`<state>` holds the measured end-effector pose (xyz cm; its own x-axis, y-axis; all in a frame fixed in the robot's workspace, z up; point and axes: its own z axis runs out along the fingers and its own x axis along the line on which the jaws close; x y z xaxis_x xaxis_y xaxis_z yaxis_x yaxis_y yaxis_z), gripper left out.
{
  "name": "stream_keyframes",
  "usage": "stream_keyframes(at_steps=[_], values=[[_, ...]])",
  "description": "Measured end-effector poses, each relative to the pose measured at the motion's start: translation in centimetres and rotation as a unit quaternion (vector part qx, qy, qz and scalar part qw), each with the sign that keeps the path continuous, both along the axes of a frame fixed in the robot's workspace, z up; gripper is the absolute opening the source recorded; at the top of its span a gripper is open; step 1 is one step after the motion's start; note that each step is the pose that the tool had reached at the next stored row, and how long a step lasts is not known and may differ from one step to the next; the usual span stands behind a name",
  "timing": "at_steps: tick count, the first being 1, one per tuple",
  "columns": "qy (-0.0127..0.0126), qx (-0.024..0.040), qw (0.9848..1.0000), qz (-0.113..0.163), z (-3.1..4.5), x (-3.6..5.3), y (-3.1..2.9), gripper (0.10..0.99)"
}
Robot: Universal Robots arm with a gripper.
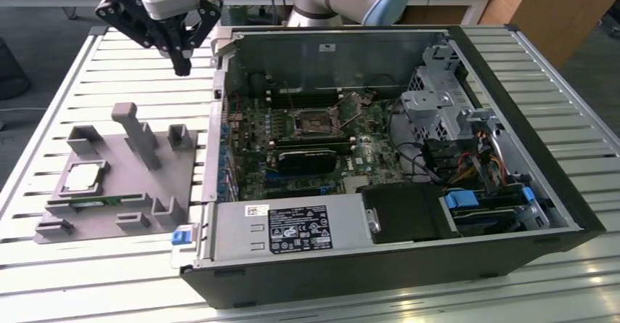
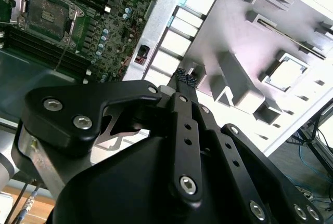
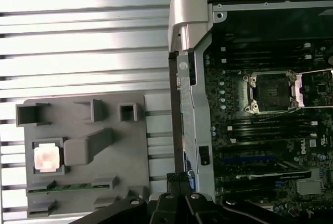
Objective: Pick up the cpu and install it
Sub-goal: 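Reach for the cpu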
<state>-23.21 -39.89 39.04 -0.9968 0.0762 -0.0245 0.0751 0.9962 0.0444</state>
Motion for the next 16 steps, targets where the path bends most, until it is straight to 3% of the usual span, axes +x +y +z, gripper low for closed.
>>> stream_keyframes(at_steps=[16], values=[[0.0000,0.0000,1.0000,0.000,-0.05,-1.25,0.00,0.106]])
